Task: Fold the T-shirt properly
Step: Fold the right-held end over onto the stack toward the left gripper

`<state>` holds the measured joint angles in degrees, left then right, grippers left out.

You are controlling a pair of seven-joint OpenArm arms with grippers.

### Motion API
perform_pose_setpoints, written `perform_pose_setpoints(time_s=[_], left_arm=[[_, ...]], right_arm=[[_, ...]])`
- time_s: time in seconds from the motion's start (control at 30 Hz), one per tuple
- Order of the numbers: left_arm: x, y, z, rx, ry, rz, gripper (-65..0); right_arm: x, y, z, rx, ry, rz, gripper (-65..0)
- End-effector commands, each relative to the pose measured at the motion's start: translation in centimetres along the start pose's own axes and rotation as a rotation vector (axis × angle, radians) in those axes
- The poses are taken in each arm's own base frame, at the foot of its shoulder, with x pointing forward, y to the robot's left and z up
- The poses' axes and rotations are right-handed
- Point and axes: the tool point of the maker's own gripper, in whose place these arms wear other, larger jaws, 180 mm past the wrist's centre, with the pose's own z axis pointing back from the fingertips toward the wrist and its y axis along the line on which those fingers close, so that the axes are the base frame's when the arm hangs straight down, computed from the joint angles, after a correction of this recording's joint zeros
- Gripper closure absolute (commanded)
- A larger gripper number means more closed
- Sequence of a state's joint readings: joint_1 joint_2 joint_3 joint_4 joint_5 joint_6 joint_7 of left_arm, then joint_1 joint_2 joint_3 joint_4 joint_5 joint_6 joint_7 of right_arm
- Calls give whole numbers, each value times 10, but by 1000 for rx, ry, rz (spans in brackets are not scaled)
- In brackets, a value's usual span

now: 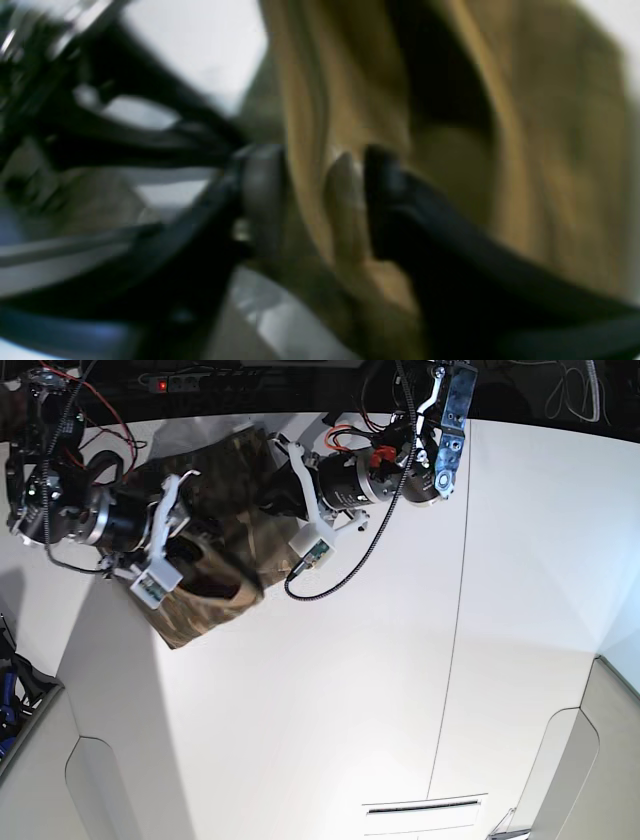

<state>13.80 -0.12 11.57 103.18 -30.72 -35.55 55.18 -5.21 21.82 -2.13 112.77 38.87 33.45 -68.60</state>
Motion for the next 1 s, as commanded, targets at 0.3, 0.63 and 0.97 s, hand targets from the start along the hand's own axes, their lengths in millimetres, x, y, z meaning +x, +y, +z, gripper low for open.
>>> perform_pose_setpoints(time_s=[0.3, 0.63, 0.97], left_arm=[[16, 53, 37, 125, -106, 85, -123], [20, 12, 39, -73, -173, 153, -123], [37, -72, 4, -182, -154, -96, -122]], right_arm=[[12, 46, -18, 133, -23, 68, -308], [43, -14, 5, -87, -206, -17, -58], [41, -109, 80, -431, -355, -131, 0]])
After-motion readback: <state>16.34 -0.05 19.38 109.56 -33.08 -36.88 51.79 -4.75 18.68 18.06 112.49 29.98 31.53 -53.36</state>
